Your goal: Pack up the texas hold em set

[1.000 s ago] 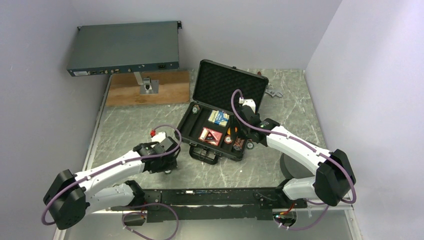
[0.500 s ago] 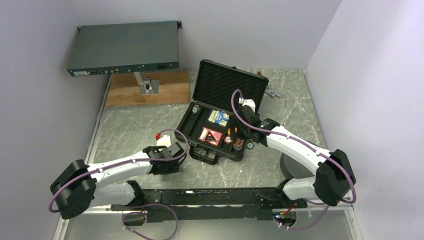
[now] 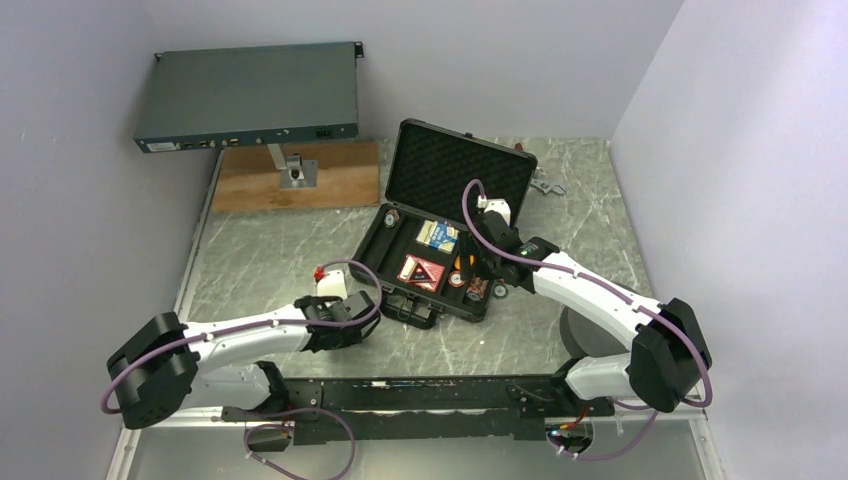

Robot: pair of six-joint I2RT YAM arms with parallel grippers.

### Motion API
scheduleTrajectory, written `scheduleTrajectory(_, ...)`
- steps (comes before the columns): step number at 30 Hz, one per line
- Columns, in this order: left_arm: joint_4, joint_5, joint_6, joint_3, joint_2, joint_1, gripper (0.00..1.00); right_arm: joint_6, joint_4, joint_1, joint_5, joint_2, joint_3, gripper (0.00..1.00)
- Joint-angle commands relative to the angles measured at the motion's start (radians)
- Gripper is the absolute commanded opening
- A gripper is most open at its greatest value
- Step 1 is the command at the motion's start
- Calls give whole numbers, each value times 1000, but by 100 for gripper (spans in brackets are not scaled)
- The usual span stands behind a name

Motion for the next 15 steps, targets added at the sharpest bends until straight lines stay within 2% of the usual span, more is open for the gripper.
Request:
scheduleTrajectory(1,-36,82,-60,-89,25,-23,55,-11,23,-4,3,-9,2,79)
scheduleTrajectory(8,-43,85,-107,-105,20,-59,55,-13,22,-4,1,-7,4,79)
scheduleTrajectory(15,-12,110,-141,-103,106,-101,51,-11,18,-4,0,-10,5,80)
